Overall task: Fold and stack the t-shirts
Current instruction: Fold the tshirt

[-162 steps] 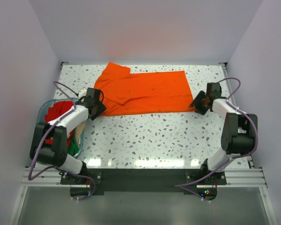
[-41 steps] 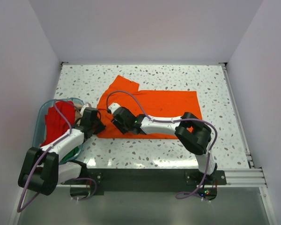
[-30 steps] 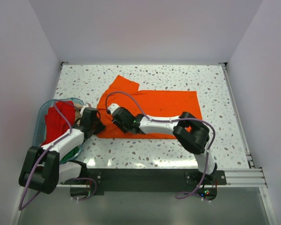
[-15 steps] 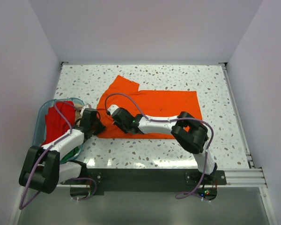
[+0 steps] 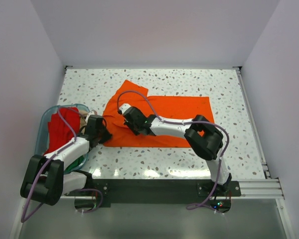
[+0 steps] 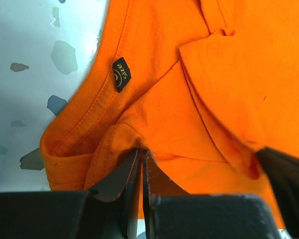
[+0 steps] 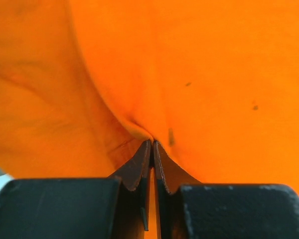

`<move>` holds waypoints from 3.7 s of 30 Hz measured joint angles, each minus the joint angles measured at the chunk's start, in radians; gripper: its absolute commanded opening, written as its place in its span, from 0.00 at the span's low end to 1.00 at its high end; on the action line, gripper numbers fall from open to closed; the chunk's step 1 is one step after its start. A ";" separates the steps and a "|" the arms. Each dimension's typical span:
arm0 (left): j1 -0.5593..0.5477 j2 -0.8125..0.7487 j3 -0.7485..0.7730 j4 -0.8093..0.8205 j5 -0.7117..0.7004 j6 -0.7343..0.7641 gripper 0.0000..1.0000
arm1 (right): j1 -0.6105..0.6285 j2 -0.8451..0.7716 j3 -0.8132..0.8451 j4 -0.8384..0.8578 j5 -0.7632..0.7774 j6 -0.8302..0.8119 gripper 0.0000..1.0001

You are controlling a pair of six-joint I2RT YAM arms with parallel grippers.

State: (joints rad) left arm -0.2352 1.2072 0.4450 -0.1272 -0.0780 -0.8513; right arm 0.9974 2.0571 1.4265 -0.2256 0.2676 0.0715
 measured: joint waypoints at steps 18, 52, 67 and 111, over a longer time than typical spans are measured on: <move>0.000 0.006 0.001 -0.001 0.015 0.008 0.11 | -0.196 0.000 0.092 -0.008 -0.137 0.075 0.12; 0.003 -0.056 0.015 -0.113 -0.058 0.009 0.11 | -0.173 -0.175 -0.168 0.127 -0.349 0.280 0.32; 0.004 -0.061 0.014 -0.122 -0.061 0.009 0.10 | -0.178 -0.008 -0.043 0.128 -0.319 0.336 0.31; 0.004 1.168 1.438 -0.076 -0.040 0.535 0.57 | -0.843 -0.225 -0.077 0.016 -0.200 0.429 0.36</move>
State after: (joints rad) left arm -0.2310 2.3753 1.8832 -0.2035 -0.1184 -0.3164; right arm 0.1547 1.8317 1.3495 -0.2100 0.0677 0.5007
